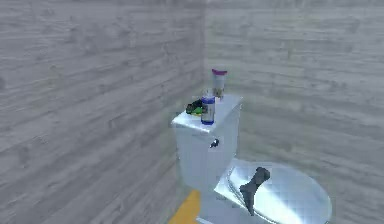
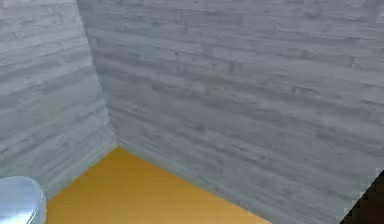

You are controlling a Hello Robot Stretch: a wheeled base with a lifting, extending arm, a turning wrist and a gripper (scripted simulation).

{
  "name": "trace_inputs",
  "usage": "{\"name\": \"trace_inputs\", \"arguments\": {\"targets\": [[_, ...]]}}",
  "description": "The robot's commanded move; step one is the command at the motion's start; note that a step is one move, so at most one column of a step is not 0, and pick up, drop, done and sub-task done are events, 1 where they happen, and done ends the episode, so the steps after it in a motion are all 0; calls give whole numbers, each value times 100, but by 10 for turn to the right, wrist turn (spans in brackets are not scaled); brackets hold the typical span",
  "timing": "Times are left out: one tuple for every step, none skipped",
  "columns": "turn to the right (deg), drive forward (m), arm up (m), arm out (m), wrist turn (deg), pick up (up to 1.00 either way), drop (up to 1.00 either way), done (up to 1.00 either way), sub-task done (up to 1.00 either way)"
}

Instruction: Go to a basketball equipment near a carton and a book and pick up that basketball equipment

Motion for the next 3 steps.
{"name": "trace_inputs", "arguments": {"targets": [[-450, 0, 0, 0, 0, 0, 0, 0, 0], [-450, 0, 0, 0, 0, 0, 0, 0, 0], [-450, 0, 0, 0, 0, 0, 0, 0, 0]]}}
